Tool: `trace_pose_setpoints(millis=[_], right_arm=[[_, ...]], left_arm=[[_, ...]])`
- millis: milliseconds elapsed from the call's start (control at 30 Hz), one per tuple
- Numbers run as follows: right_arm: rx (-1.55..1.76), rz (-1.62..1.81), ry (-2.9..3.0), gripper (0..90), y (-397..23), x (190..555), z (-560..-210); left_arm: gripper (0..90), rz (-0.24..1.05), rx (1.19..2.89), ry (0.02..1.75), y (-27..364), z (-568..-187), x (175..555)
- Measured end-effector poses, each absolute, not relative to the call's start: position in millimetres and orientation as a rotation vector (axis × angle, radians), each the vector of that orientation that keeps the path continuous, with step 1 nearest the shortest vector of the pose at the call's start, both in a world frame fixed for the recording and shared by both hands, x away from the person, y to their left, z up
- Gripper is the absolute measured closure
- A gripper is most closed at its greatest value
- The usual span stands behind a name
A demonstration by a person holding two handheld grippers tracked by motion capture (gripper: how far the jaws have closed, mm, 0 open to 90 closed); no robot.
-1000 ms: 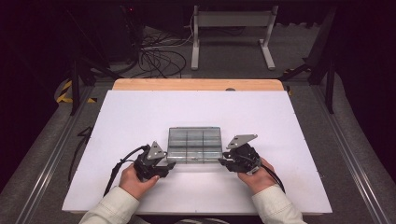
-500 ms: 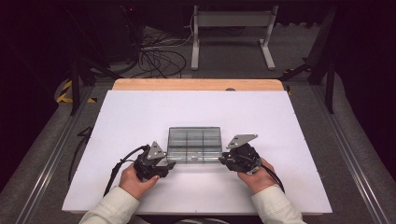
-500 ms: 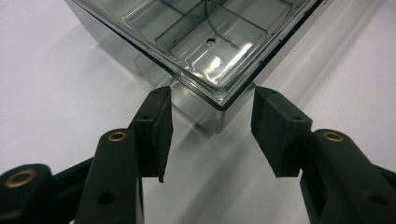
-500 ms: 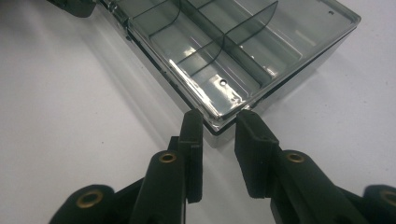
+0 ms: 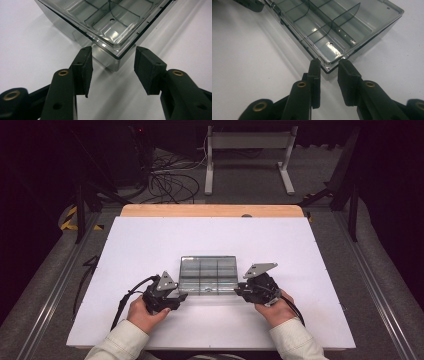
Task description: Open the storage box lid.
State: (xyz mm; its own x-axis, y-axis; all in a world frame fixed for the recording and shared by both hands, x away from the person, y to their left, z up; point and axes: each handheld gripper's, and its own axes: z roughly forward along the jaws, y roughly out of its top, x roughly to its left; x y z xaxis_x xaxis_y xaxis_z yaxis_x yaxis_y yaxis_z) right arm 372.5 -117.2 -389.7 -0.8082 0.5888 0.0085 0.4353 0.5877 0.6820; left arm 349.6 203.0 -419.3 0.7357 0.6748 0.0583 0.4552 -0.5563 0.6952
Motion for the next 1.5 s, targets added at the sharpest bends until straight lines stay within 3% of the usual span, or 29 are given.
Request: trace_pose_setpoints(millis=[467, 800, 1167, 1500], right_arm=[[0.858, 1.082, 2.579, 73.0, -120, 374, -382], [0.858, 1.099, 2.569, 73.0, -121, 374, -379], [0.872, 1.113, 2.562, 73.0, -122, 374, -378], [0.872, 1.123, 2.560, 73.0, -123, 374, -378]], left_arm=[[51.1, 0.446, 2.226, 0.842, 211, -410, 342], [66.4, 0.433, 2.181, 0.824, 216, -398, 336], [89.2, 0.443, 2.148, 0.838, 215, -394, 335], [90.0, 0.439, 2.121, 0.863, 215, -393, 335]])
